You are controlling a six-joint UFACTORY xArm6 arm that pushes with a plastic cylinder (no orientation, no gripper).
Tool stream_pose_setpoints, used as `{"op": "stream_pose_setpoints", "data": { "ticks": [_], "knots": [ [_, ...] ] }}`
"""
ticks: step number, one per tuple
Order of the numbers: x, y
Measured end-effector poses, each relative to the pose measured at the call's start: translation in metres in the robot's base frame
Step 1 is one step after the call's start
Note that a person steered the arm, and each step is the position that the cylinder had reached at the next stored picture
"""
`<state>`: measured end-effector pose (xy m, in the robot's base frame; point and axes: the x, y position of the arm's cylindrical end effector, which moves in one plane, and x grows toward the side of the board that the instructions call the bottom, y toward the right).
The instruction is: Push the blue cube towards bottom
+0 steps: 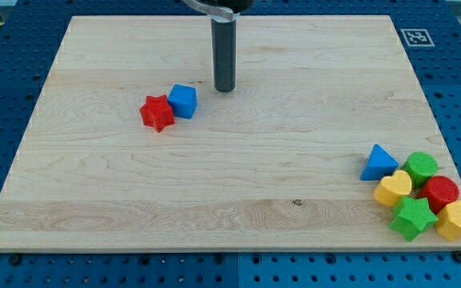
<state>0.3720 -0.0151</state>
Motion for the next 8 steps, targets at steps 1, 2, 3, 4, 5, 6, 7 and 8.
{"op": "stream_pose_setpoints", "data": {
  "ticks": [1, 2, 3, 4, 5, 6, 7, 8],
  "knots": [
    [-0.004, -0.015],
    [-0.016, -0.040],
    [-0.020, -0.054],
    [-0.020, -0.077],
    [-0.020, -0.088],
    [-0.020, -0.092],
    [-0.020, -0.095],
    [-0.020, -0.100]
  ]
}}
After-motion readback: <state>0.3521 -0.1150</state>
